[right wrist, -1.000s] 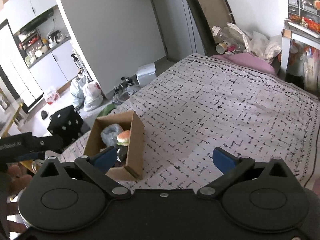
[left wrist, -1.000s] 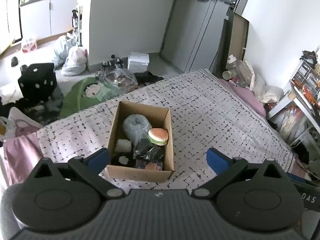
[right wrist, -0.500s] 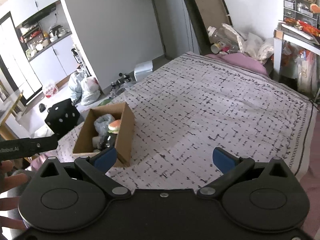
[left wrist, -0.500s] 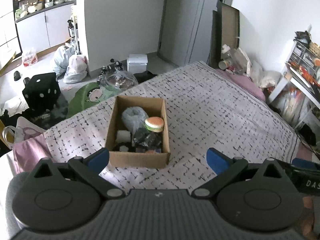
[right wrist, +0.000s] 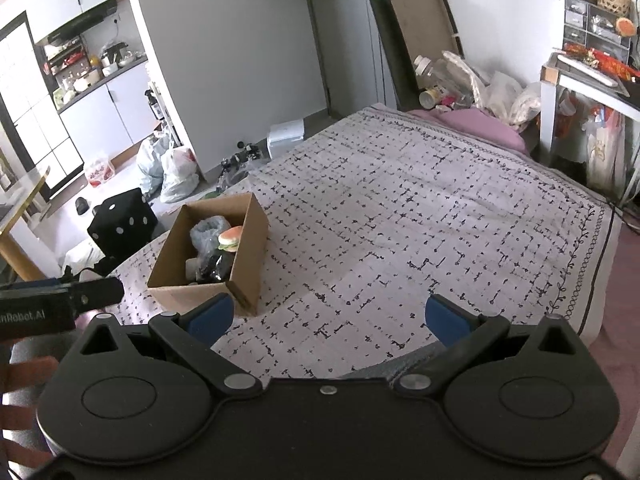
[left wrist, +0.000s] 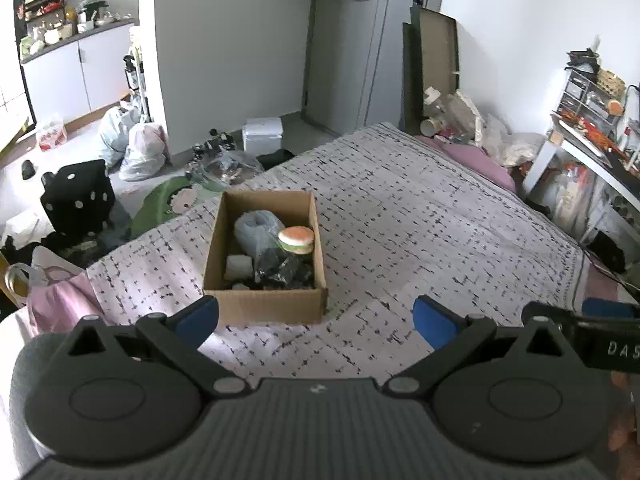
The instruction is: Organize soft objects
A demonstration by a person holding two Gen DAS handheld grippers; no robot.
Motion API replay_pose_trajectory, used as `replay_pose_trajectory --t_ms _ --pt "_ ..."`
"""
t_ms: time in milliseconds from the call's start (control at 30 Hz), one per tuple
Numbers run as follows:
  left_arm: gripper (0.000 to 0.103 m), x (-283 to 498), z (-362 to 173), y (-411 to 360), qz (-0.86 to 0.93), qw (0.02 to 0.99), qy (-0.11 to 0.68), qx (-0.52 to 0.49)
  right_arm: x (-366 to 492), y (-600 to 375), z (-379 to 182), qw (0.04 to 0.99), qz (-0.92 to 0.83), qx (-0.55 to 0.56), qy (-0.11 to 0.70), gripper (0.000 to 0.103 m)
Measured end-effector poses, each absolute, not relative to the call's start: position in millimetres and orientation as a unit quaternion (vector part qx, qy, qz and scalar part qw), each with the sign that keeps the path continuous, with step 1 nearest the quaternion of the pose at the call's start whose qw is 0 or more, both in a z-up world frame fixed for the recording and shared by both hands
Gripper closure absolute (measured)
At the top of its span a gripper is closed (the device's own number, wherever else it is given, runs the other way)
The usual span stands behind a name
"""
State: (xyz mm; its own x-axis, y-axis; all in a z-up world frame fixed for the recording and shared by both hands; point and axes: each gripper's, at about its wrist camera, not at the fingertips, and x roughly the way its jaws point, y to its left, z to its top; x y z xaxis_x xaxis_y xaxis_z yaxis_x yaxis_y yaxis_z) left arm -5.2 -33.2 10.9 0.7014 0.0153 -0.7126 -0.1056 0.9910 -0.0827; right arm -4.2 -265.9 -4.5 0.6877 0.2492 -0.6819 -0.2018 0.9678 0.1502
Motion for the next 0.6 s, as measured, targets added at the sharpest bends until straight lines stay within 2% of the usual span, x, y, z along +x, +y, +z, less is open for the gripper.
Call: replay_pose_trajectory --t_ms 600 --pt "0.0 -27 14 -30 0.006 0.915 0.396 -0.072 -23 -257 5 0.92 0.129 0.018 0.369 0.0"
